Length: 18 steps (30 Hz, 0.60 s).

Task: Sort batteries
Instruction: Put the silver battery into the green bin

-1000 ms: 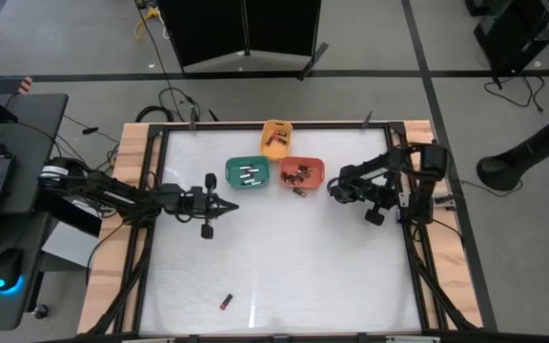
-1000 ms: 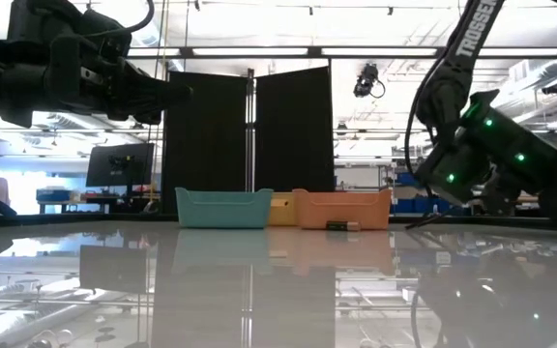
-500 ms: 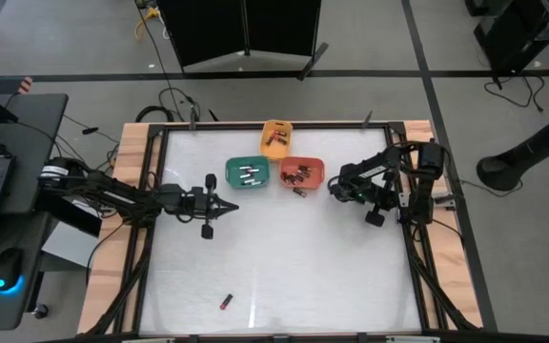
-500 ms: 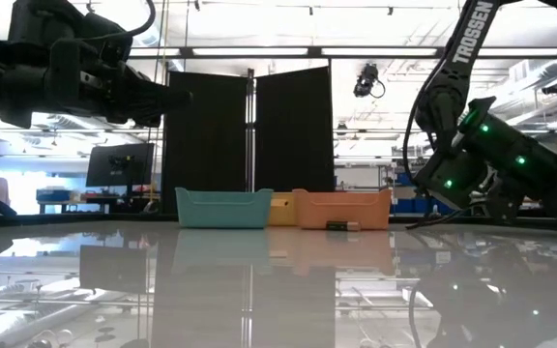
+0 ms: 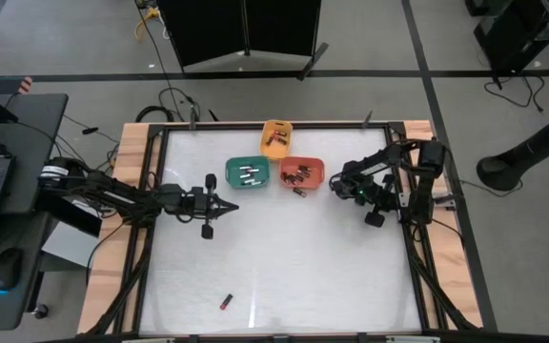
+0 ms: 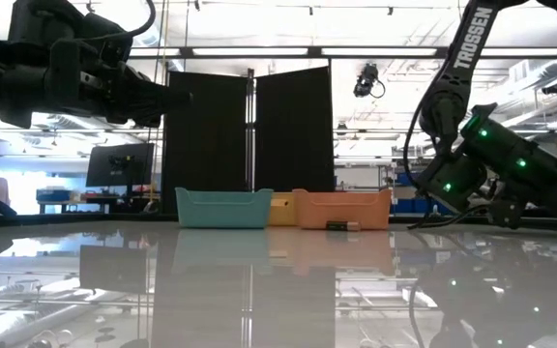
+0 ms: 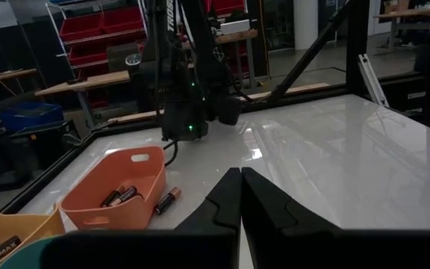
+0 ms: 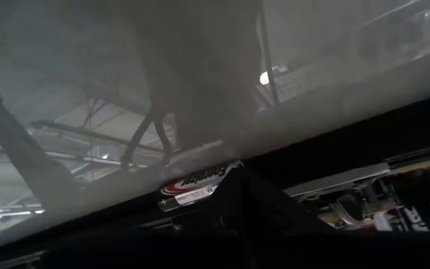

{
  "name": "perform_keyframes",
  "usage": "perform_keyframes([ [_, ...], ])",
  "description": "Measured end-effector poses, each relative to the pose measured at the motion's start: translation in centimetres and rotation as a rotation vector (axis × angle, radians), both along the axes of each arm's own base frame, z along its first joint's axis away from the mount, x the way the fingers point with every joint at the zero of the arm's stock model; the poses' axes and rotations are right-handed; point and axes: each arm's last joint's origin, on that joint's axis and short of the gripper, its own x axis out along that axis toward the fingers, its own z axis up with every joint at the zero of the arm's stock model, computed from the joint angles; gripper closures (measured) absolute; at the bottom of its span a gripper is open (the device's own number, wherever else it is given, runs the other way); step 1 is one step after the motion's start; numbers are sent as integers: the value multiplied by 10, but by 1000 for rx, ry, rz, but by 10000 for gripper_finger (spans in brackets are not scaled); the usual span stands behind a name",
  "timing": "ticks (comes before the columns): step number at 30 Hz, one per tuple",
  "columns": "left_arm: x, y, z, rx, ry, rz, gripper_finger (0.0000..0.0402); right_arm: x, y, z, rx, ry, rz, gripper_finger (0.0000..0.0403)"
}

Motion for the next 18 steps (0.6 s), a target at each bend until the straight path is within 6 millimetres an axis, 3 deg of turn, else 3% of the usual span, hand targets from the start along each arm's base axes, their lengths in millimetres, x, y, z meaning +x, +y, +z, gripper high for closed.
perform_keyframes([
  [8,0,0,0,0,0,6,385,17,9,9,43,-29,39,395],
  [18,0,0,0,0,1,6,385,6,4,8,37,36,1,395],
])
